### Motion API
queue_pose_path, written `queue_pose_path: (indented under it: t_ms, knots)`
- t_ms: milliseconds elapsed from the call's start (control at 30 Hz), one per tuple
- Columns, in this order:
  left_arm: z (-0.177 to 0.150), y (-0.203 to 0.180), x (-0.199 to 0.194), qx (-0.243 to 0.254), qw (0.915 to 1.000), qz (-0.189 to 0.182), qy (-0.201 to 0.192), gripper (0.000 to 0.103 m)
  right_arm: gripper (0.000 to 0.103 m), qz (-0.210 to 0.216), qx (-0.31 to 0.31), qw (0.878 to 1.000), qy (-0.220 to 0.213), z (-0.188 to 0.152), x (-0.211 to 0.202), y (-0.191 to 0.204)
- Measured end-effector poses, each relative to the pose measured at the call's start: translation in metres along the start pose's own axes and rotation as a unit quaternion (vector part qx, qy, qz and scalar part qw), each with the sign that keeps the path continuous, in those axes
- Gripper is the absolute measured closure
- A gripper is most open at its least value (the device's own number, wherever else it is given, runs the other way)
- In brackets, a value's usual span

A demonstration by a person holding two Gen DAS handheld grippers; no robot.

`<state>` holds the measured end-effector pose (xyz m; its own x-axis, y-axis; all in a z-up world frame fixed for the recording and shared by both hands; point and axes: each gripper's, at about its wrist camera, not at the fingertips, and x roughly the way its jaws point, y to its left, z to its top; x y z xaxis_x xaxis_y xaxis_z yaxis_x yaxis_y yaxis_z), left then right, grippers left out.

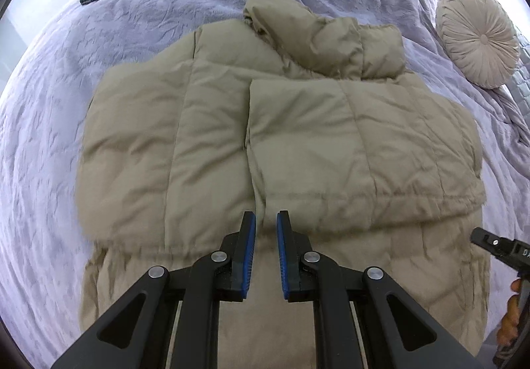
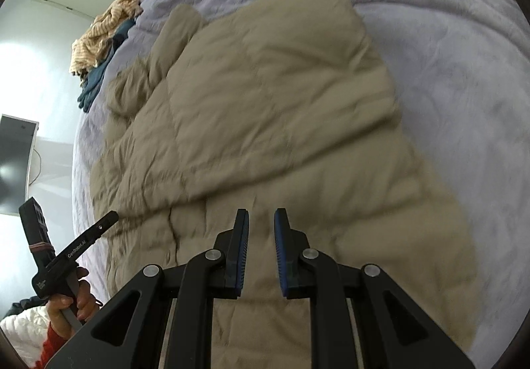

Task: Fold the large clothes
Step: 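Open both grippers and release the folded jacket onto the bed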

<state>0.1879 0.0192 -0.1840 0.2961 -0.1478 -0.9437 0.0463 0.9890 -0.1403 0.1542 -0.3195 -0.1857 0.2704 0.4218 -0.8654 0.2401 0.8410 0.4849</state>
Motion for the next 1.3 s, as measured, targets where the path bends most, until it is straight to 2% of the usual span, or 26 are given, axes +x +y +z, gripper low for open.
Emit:
queue_pose_path:
  t_ms: [333, 467, 500, 533, 567, 700, 900, 967, 1000, 1033, 1100, 1300]
  knots:
    - [-0.06, 0.008, -0.022, -0.003, 0.9989, -0.019, 0.043, 0.088, 0.086, 0.005, 0.004, 0.998, 0.058, -0.053, 0.003, 0.02]
    - [-0.083, 0.009, -0.031, 0.0, 0.9983, 0.005, 0.059, 0.087, 0.086, 0.003, -0.002, 0.997, 0.077, -0.073, 0.001, 0.031]
    - [-0.088, 0.008, -0.033, -0.001, 0.998, 0.007, 0.062, 0.082, 0.086, 0.0, -0.005, 0.997, 0.082, -0.078, 0.0, 0.033]
    - [-0.094, 0.008, -0.036, -0.004, 0.9976, 0.008, 0.068, 0.036, 0.086, -0.003, -0.007, 0.996, 0.085, -0.082, -0.001, 0.035]
    - [-0.098, 0.009, -0.04, -0.008, 0.9975, 0.013, 0.069, 0.001, 0.086, -0.007, -0.009, 0.996, 0.089, -0.086, -0.002, 0.037]
    - [-0.118, 0.005, -0.061, 0.004, 0.9982, 0.014, 0.059, 0.001, 0.086, -0.023, -0.023, 0.995, 0.097, -0.103, -0.011, 0.042]
    - [-0.141, 0.015, -0.071, -0.001, 0.9959, 0.027, 0.087, 0.001, 0.085, -0.029, -0.002, 0.995, 0.099, -0.115, -0.026, 0.029]
    - [-0.148, 0.02, -0.075, -0.001, 0.9953, 0.041, 0.088, 0.001, 0.071, -0.028, 0.013, 0.995, 0.092, -0.117, -0.035, 0.019]
    - [-0.15, 0.023, -0.077, -0.001, 0.9953, 0.043, 0.087, 0.001, 0.04, -0.026, 0.02, 0.996, 0.087, -0.117, -0.039, 0.015]
    - [-0.152, 0.022, -0.078, -0.002, 0.9952, 0.046, 0.086, 0.001, 0.015, -0.022, 0.03, 0.996, 0.078, -0.119, -0.044, 0.009]
    - [-0.156, 0.027, -0.082, -0.006, 0.995, 0.055, 0.084, 0.001, 0.013, -0.011, 0.055, 0.996, 0.066, -0.122, -0.055, -0.003]
    - [-0.158, 0.035, -0.082, -0.021, 0.9942, 0.045, 0.095, 0.001, 0.013, -0.006, 0.11, 0.992, 0.067, -0.131, -0.068, -0.033]
